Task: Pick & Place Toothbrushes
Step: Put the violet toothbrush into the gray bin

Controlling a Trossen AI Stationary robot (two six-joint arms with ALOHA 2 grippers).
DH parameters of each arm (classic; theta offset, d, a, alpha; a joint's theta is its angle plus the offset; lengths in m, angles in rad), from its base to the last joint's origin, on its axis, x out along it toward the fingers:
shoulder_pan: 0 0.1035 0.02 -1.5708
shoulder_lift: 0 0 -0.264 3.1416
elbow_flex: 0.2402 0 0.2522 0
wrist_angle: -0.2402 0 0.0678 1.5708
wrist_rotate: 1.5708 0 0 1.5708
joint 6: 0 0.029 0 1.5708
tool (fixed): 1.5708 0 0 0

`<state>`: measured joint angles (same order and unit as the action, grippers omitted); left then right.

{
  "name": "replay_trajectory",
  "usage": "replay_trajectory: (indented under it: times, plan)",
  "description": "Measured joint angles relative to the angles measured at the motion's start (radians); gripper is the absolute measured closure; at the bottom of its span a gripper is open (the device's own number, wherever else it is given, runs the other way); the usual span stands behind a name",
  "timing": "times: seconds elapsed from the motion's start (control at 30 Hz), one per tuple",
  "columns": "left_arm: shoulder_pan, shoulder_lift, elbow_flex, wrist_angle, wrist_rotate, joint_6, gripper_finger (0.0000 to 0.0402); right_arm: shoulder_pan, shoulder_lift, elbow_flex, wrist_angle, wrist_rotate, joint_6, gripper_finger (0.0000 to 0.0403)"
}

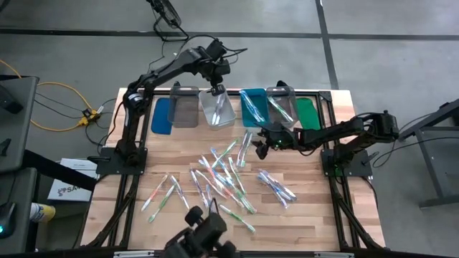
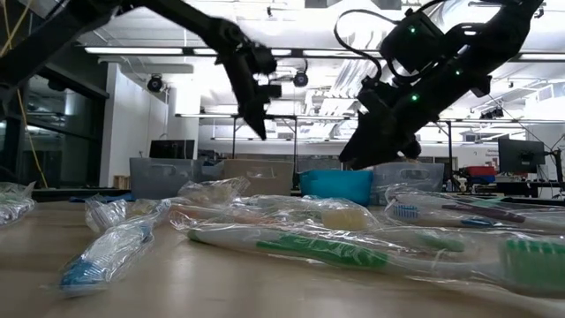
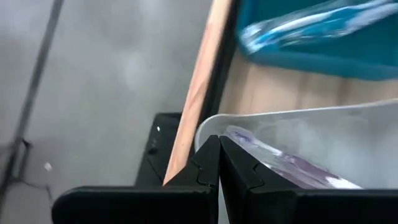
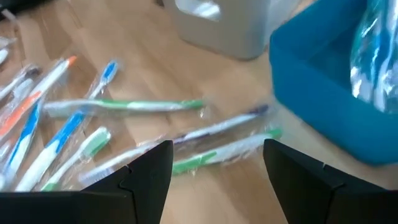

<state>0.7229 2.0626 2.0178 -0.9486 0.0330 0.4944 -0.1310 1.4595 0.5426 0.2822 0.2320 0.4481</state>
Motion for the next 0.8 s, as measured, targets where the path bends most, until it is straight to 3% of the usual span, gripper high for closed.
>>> replay_trajectory:
  times: [0.17,0.33,0.6,0.8]
  plan:
    - [-0.087,-0.077,-0.013,0.008,0.001,0.087,0.0401,0.000,-0.045,0.000,-0.097,-0.131,0.025,0.0158]
    - [-0.187,-0.174,-0.161,0.141,-0.010,0.150,0.0401,0.001,-0.149,0.000,-0.261,-0.223,0.103,0.0158]
    - [-0.283,-0.473,-0.691,0.576,0.048,0.149,0.0401,0.134,-0.326,0.000,-0.540,-0.262,0.281,0.0158]
    - [-0.354,-0.723,-1.132,1.078,0.119,0.132,0.0401,0.318,-0.369,0.000,-0.569,-0.185,0.479,0.0158]
